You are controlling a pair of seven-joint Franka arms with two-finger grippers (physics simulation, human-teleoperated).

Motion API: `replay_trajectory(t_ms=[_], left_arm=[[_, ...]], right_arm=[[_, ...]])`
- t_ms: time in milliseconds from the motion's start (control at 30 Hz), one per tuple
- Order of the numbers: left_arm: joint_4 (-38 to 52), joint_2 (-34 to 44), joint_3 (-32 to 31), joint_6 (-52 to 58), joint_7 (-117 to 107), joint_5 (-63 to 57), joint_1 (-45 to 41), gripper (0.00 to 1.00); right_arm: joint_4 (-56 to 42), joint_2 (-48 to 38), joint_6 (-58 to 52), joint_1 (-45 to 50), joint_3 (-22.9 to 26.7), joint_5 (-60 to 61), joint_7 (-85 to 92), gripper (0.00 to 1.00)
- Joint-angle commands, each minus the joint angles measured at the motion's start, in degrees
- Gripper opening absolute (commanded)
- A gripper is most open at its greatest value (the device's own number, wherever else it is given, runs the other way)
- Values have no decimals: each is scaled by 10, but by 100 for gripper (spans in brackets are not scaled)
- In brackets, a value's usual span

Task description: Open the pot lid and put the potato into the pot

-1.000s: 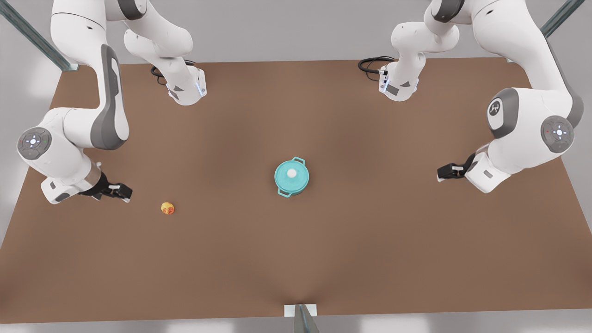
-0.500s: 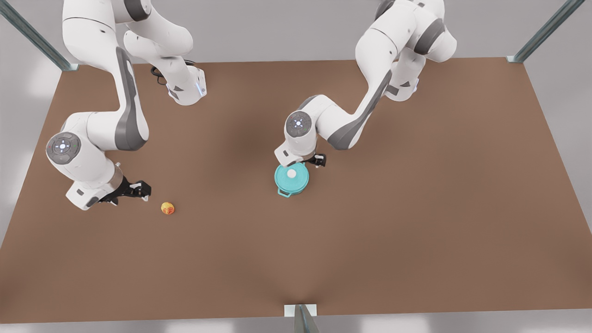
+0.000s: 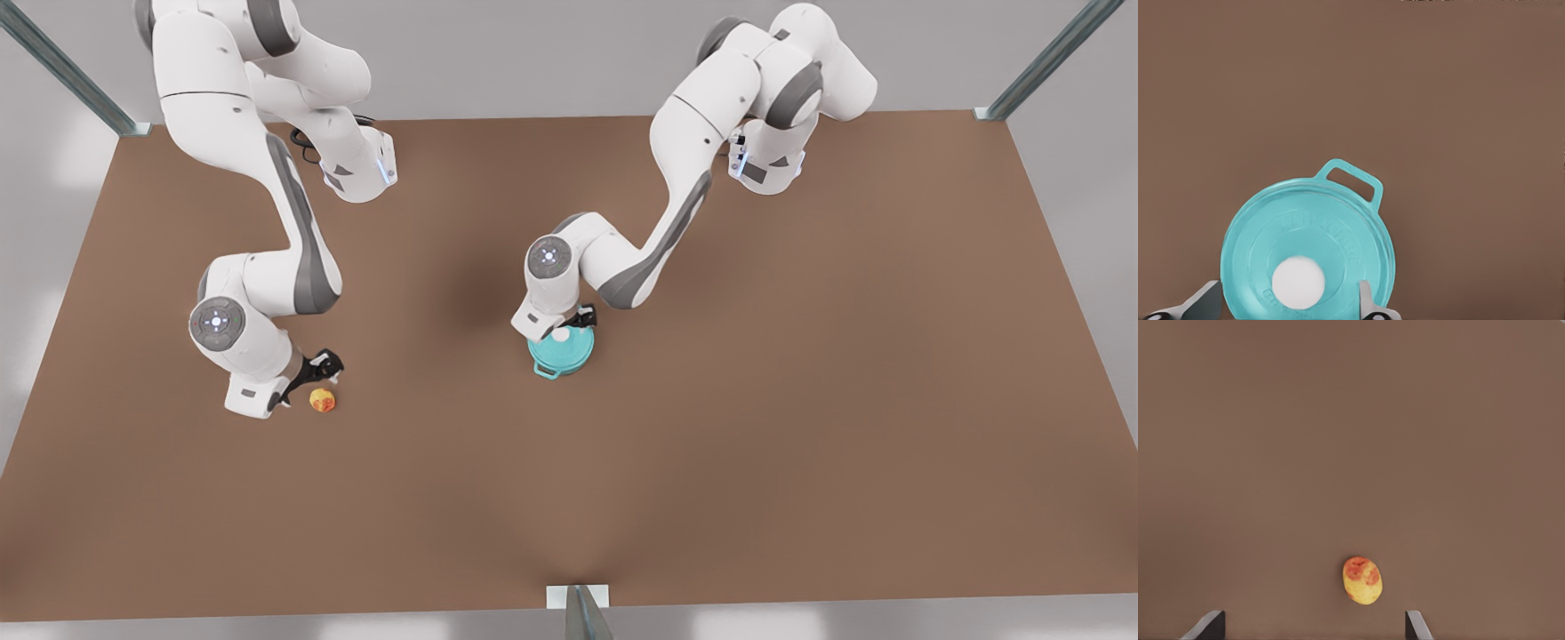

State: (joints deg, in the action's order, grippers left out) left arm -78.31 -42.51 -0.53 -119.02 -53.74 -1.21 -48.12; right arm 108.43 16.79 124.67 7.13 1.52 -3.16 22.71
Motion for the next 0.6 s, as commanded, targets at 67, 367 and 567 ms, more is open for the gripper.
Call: replay_trajectory(t_ms=[67,367,567], left_arm=[[-8,-1,0,-31,-166,-9,-2,100],[-10,-25,0,-41,-166,-10,-6,100],[-10,-27,0,-40,-165,-9,-8,57]], right_arm=[[21,23,96,-12,1,2,150,100],[40,67,163,-13,18,2,158,100],[82,46,163,-13,19,4,151,100]])
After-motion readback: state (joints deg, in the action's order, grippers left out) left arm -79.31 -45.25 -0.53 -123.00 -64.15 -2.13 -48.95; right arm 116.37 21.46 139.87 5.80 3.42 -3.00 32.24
